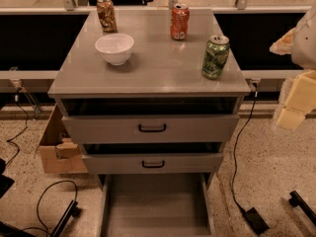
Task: Place green can into bottom drawer
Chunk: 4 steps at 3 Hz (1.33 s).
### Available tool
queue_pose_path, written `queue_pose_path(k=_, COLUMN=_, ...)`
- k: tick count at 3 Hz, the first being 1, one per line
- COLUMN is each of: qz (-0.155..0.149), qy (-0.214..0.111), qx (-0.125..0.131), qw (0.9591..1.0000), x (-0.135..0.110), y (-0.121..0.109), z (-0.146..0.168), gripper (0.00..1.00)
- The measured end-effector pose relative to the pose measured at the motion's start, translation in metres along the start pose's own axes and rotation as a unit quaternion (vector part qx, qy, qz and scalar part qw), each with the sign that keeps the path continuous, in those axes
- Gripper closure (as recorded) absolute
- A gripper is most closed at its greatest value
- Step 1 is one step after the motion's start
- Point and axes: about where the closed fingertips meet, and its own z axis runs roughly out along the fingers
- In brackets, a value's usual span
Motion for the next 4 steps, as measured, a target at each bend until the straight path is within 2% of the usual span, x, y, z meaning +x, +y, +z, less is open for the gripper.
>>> queue_pose_path(k=1, qz=0.002, qy=-0.001, qx=0.004, qw=1.0, x=0.0, y=-0.001, z=-0.001, gripper=0.0)
queue_pose_path(k=2, qz=0.036, qy=-0.015, qx=0.026, qw=0.9989, x=0.008, y=-0.013, z=0.005, gripper=0.0)
queue_pose_path(k=3, qz=0.099, qy=-0.064, qx=0.071, qw=0.9905, x=0.026, y=-0.044, z=0.017, gripper=0.0)
queue_pose_path(k=4, qz=0.139, qy=-0.122, qx=0.125, qw=0.9748, x=0.034, y=-0.092, z=0.022, gripper=0.0)
